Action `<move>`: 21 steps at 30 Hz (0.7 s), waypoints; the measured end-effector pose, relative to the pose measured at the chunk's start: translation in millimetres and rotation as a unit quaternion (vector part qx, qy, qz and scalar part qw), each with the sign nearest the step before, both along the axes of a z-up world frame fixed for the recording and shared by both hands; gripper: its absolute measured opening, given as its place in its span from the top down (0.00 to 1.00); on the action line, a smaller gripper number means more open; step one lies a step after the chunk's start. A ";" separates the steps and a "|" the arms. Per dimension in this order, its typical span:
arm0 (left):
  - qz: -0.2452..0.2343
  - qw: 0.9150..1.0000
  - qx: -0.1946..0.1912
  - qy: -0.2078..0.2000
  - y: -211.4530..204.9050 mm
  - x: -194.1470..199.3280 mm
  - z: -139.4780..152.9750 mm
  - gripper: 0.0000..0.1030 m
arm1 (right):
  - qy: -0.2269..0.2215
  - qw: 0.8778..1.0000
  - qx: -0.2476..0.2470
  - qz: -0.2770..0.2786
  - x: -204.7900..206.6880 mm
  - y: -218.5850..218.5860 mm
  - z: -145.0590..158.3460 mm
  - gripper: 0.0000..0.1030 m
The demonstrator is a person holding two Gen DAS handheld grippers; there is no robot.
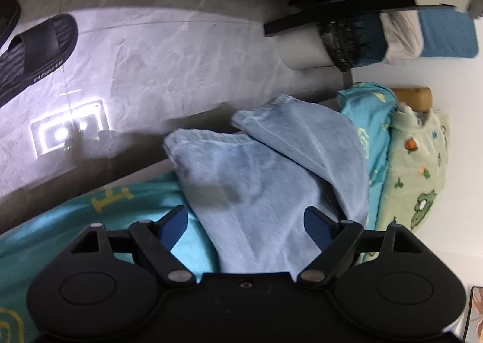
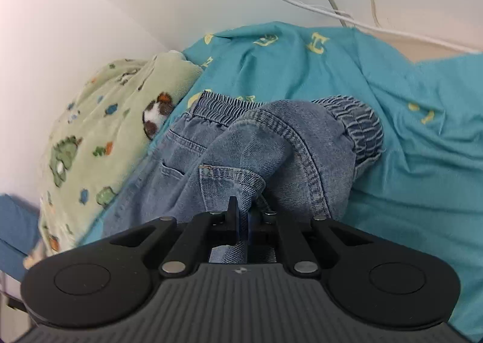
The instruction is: Fold clothes
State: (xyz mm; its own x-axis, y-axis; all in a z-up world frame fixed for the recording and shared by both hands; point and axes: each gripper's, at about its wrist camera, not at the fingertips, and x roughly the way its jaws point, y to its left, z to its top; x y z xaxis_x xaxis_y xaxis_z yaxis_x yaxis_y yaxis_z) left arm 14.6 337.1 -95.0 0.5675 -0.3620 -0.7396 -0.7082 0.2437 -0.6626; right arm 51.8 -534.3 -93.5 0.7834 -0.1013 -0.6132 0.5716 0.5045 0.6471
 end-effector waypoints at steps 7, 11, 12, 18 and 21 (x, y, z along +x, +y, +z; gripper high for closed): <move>-0.030 0.999 -0.038 0.023 -9.0 11.1 -34.6 0.27 | 0.000 1.000 0.009 -0.016 -14.3 7.1 3.8 0.86; -0.019 0.999 -0.034 0.005 -7.5 13.5 -34.1 0.48 | 0.004 0.999 0.017 -0.031 -13.0 5.4 -1.6 0.86; -0.017 0.999 -0.036 0.005 -7.9 14.0 -35.9 0.49 | 0.008 0.999 0.017 -0.033 -11.5 5.4 -3.1 0.85; 0.017 0.999 -0.041 -0.014 -5.1 11.5 -39.9 0.64 | 0.015 0.999 0.006 -0.035 -5.4 6.8 -7.3 0.85; 0.022 0.998 -0.045 -0.040 -6.7 12.3 -36.5 0.79 | 0.016 0.999 0.001 -0.031 -2.2 6.3 -10.0 0.85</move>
